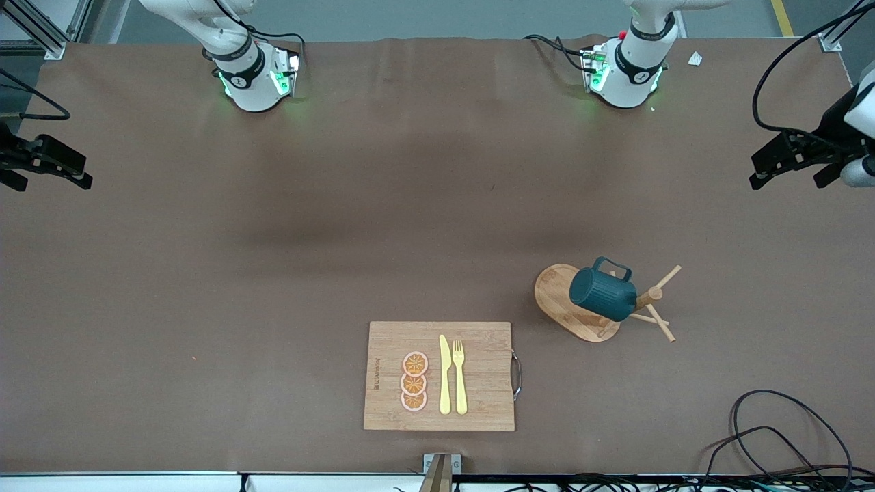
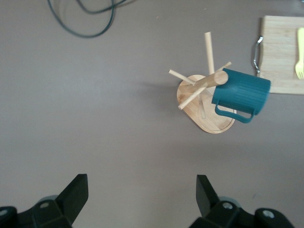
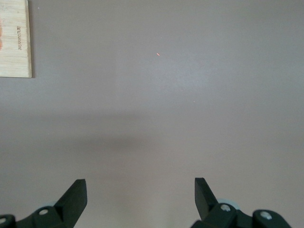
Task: Transfer cup from left to right arm and place
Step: 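Move the left gripper toward the teal mug on the wooden stand, then lower the open left gripper around the teal mug's rim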
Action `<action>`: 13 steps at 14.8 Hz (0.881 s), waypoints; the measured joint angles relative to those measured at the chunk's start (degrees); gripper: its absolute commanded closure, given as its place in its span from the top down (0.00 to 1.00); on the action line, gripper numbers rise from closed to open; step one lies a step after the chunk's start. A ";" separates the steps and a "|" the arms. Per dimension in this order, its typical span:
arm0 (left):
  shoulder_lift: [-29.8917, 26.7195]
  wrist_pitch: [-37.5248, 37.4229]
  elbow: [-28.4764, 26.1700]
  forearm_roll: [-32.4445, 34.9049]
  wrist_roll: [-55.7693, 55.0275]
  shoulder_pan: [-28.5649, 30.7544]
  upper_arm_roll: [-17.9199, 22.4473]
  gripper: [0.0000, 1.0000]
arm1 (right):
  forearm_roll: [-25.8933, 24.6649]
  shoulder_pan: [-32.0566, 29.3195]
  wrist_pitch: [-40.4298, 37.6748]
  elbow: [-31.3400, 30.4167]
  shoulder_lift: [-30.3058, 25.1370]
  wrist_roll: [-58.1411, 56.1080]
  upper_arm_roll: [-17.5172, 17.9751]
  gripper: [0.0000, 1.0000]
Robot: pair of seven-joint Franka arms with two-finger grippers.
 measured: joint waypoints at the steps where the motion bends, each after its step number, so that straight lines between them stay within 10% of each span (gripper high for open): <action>1: 0.57 -0.39 -0.06 -0.85 -3.50 -0.07 -0.06 1.00 | 0.00 0.01 0.00 0.00 0.00 0.00 0.01 1.00; 13: 12.34 4.83 -0.58 -14.73 -36.62 -0.86 -1.27 1.00 | 0.00 0.02 -0.06 0.01 0.00 0.00 0.04 1.00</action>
